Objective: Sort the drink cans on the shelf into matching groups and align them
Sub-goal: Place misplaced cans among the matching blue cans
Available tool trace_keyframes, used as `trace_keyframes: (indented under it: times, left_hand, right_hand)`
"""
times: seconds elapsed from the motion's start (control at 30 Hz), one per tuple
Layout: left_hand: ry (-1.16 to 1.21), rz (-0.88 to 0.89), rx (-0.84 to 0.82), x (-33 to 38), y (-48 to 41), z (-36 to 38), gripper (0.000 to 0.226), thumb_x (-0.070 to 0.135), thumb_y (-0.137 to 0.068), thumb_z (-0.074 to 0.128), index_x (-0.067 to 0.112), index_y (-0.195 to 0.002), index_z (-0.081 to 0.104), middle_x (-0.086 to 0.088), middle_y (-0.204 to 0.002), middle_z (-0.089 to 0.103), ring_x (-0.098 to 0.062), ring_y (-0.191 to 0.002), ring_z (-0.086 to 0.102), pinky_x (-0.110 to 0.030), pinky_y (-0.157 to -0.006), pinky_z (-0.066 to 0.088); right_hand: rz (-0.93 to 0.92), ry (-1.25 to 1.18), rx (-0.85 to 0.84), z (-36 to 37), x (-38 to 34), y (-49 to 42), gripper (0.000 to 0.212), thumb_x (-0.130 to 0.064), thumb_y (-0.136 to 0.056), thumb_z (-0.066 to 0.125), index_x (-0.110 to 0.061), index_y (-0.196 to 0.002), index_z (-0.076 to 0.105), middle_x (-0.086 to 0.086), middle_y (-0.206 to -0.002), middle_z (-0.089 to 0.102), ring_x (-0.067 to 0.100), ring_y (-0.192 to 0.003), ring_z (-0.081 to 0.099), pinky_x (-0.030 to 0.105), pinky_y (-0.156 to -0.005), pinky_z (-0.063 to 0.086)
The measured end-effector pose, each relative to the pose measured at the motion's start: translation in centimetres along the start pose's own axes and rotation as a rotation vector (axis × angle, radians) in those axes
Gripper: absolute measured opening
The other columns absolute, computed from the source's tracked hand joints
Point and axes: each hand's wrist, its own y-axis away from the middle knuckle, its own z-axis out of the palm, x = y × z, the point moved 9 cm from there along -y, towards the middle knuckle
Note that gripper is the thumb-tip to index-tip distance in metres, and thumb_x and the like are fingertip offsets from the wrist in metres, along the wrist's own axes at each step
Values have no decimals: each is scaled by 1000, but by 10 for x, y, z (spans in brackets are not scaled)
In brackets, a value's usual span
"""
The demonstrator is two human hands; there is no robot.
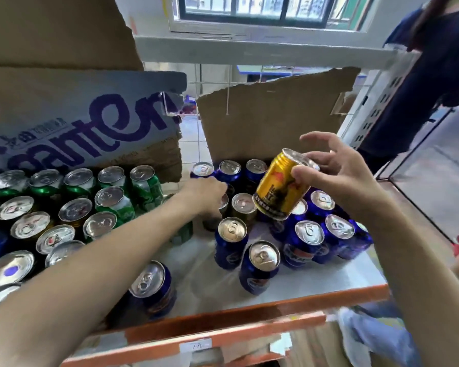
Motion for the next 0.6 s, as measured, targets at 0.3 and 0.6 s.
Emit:
trace_keyframes:
  times: [0.3, 0.6]
  left_hand:
    - [519, 55, 196, -47, 61, -74, 73, 44, -66, 84, 26, -131, 55, 3, -116, 64, -19, -104, 61, -37, -90, 53]
    - [1469, 130, 435, -121, 170, -98, 37, 16, -68, 85, 19, -104, 74, -1, -93, 75, -20, -80, 72, -33, -66, 59]
  right_hand:
    - [26, 39, 109, 21, -13, 6, 64, -41, -66, 87, -17, -122, 66, -2, -102, 74, 8, -93, 71, 20, -74, 54]
    - [-13, -121, 94, 86, -45, 7, 51, -46, -60, 90, -23, -103, 74, 0, -98, 77, 18, -94, 72, 29, -79, 58]
